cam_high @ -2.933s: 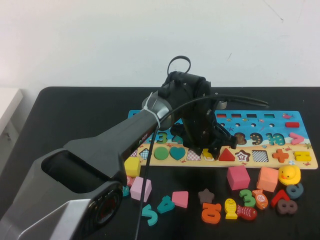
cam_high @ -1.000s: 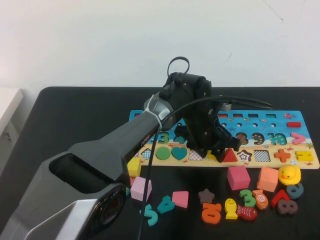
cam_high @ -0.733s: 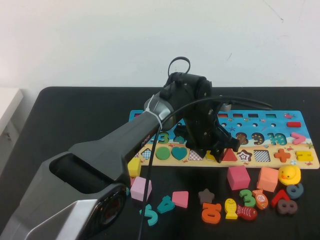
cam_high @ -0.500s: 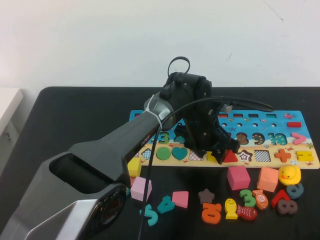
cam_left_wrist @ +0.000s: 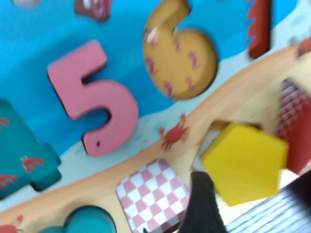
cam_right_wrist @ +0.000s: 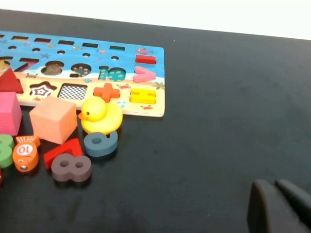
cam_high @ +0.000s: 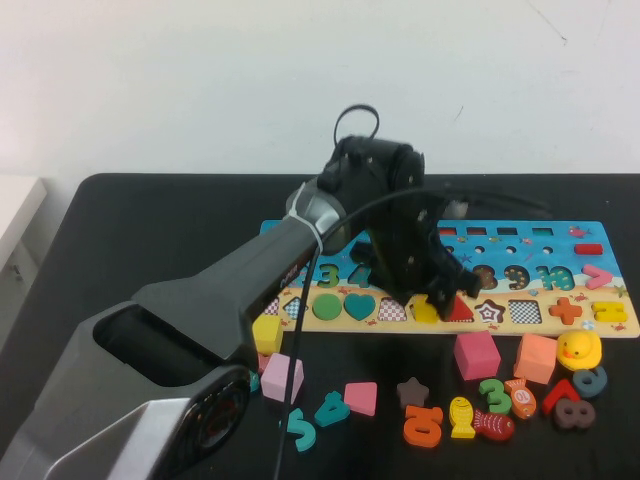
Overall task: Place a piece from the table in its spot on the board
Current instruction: Place the "five-pointed star" into the hole of the five-pointed star
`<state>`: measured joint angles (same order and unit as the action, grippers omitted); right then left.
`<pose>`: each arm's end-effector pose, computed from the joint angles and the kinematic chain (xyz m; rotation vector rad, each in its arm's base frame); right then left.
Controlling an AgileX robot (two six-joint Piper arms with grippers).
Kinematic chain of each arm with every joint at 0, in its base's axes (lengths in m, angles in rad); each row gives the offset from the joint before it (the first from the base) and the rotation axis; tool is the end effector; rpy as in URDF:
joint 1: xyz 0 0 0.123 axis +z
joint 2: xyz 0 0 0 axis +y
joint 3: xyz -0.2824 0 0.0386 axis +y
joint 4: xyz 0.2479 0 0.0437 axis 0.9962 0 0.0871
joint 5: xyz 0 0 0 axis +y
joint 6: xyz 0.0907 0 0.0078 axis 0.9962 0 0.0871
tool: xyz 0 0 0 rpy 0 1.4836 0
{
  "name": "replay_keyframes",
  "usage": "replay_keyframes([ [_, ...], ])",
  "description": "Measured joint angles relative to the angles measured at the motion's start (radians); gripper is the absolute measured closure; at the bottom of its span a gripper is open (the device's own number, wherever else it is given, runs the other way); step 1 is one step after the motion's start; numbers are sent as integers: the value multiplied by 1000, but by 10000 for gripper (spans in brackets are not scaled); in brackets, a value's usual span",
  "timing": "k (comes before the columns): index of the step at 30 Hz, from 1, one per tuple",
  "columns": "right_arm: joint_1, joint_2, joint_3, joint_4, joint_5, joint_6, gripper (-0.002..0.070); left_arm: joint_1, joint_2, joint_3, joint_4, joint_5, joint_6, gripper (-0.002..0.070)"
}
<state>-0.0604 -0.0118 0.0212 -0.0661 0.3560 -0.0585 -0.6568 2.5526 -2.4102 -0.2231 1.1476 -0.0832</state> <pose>0.0527 -0.0053 0.1746 -0.0395 1.8503 -0.1474 0.4169 -0.3446 0.1729 0.7294 2.7438 -0.4839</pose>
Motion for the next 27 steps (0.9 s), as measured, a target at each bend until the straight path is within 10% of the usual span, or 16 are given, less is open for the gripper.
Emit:
replay_keyframes([
  [15,0,0,0,0,0,0,657,-4,-12,-101,2,54,0,638],
  [27,0,0,0,0,0,0,658,-5,29,-103,-71,54,3,675],
])
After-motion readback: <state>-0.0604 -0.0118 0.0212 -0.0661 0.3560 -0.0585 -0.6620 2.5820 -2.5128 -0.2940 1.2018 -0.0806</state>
